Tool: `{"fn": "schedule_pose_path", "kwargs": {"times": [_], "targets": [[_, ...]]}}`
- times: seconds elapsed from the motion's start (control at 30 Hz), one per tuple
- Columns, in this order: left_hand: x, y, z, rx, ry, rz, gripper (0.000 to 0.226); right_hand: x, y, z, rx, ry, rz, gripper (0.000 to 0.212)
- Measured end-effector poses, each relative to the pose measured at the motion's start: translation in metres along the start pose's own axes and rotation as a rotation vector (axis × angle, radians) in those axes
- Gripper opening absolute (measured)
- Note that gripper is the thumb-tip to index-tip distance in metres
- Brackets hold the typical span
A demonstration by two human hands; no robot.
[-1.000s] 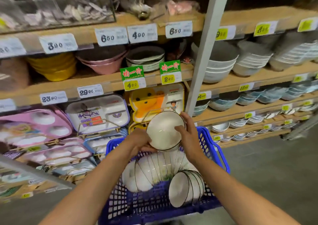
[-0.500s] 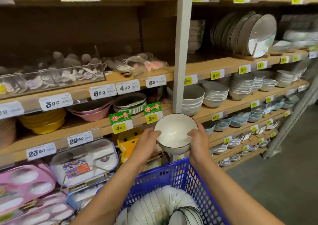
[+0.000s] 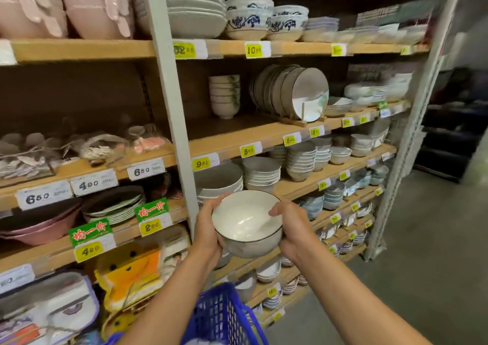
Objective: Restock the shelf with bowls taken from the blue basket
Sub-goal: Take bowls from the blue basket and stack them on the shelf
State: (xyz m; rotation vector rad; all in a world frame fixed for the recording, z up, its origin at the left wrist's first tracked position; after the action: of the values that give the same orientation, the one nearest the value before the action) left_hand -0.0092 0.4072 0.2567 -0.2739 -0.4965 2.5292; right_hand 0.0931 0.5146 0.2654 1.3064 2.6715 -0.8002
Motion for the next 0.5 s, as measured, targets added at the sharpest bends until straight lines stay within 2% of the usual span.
{"fn": "schedule_pose_path", "kwargs": {"times": [0.17, 0.3, 0.37, 0.5], "targets": [[0.003, -0.075, -0.028, 0.026, -0.017, 0.025, 0.037, 0.023, 0.057, -0.052, -0.024, 0.014, 0.016, 0.024], [0.007, -0.121, -0.048, 0.043, -0.032, 0.124, 0.030, 0.038, 0.082, -0.081, 0.002, 0.049, 0.006, 0.031], [0.013, -0.144, -0.049, 0.013, -0.046, 0.148, 0.031, 0.047, 0.091, -0.096, 0.010, 0.064, -0.014, 0.035], [0.034, -0.172, -0.040, 0.014, -0.044, 0.158, 0.031, 0.074, 0.101, -0.120, 0.018, 0.022, -0.016, 0.029]]}}
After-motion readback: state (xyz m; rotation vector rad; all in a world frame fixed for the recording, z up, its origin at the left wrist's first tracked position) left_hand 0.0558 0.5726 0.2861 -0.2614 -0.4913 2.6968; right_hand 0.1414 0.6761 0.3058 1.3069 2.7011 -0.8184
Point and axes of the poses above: each hand's wrist, its own x-axis towards the middle knuckle, its own y-axis out of the back of the hand, z = x × y, the point moved 2 cm from there along x, towards the middle knuckle, and after that the axes turned 5 degrees about x, right-handed, at the moved point
